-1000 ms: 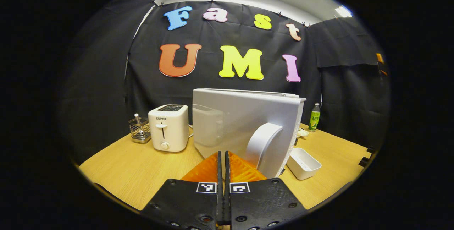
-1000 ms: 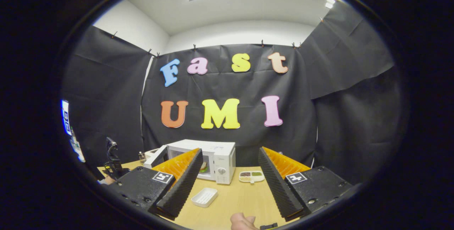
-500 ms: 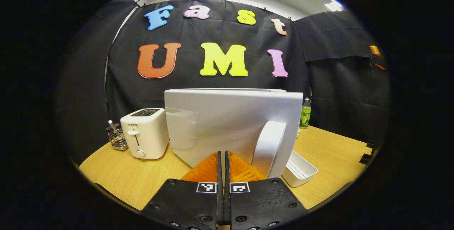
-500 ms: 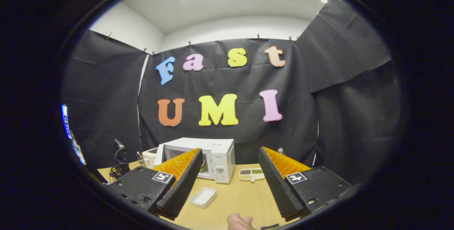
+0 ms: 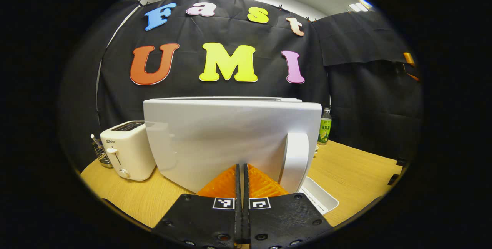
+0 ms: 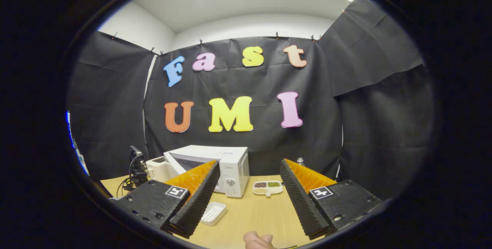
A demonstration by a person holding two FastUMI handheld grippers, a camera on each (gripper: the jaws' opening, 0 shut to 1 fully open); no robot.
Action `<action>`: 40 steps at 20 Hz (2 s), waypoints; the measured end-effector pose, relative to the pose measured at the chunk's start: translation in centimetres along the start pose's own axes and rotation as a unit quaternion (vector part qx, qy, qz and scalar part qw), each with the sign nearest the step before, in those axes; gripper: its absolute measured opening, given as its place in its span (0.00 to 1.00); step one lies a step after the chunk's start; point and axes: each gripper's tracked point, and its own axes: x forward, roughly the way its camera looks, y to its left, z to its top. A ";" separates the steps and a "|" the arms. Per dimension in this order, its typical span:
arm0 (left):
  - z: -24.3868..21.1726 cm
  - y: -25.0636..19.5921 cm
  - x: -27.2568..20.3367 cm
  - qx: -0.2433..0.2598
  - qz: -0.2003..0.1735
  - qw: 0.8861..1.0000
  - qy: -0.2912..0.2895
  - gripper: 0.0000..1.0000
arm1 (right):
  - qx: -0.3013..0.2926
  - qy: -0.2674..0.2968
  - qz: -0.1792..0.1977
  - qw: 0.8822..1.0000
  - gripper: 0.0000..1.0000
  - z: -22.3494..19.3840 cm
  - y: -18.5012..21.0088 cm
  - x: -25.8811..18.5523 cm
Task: Open the microwave oven with the left hand, put the food in, and close the microwave oven.
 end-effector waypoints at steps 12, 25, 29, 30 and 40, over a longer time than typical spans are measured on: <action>1.8 -1.0 10.0 -0.026 0.035 0.999 -0.002 0.00 | 0.013 -0.001 -0.002 1.000 1.00 -2.6 -3.0 3.6; 2.4 0.1 13.6 -0.041 0.070 0.997 -0.007 0.01 | 0.014 -0.003 0.009 1.000 0.96 -4.4 -2.8 4.8; 1.9 0.3 13.3 -0.039 0.073 0.997 0.004 0.00 | 0.012 0.006 -0.002 1.000 1.00 -4.2 -2.0 3.4; 2.1 0.3 13.3 -0.041 0.073 0.996 0.004 0.00 | 0.013 0.007 -0.004 1.000 1.00 -4.1 -1.8 3.0; 4.1 -0.8 5.5 -0.067 0.085 0.994 0.014 0.96 | 0.038 0.011 -0.031 0.999 1.00 -2.9 -0.8 -0.5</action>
